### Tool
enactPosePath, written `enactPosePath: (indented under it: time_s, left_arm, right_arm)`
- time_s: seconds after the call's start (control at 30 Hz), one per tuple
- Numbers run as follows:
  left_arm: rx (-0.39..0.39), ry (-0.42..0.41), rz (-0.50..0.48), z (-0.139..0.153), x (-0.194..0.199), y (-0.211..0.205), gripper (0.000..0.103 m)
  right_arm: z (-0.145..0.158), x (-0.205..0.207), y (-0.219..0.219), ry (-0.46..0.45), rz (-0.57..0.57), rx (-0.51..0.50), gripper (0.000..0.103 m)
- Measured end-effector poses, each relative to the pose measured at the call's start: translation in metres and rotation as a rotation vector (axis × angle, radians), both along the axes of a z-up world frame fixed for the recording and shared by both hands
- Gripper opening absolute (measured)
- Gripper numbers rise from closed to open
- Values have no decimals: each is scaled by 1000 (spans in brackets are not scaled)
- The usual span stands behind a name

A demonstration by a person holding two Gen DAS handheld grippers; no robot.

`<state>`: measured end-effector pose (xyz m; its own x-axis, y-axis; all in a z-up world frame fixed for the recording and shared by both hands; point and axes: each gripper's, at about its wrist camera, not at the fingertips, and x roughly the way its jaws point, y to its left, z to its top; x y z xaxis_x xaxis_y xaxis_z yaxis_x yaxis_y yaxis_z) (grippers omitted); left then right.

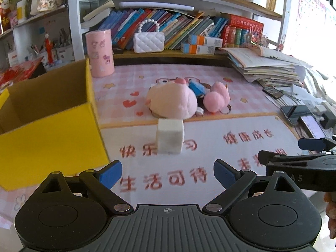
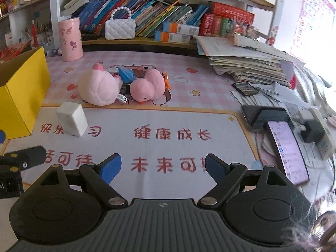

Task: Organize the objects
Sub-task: 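Grasp the white foam cube with the left tool while the right tool grasps the pink plush heart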

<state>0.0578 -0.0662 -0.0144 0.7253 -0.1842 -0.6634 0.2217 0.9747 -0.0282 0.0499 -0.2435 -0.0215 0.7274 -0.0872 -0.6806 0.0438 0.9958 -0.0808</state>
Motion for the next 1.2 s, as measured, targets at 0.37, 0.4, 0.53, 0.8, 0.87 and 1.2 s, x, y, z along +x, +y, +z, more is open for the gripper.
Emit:
enactPosePath:
  time_s: [0.37, 0.4, 0.53, 0.8, 0.87, 1.2]
  left_arm:
    - [25, 14, 81, -11, 52, -27, 89]
    - [27, 20, 84, -13, 56, -30, 89]
    - [56, 35, 92, -24, 72, -39, 86]
    - [104, 92, 109, -46, 98, -46, 51]
    - [96, 112, 103, -48, 101, -44, 42]
    - [-36, 112, 112, -16, 78, -21, 36]
  right_arm:
    - [-1, 47, -25, -31, 72, 18, 88]
    - [-1, 52, -27, -34, 77, 20, 88]
    - [-2, 70, -32, -47, 96, 28, 90]
    - [-4, 106, -34, -54, 145, 35, 93]
    - [-5, 115, -33, -54, 154, 43, 94]
    - [-14, 160, -28, -45, 232, 66, 97]
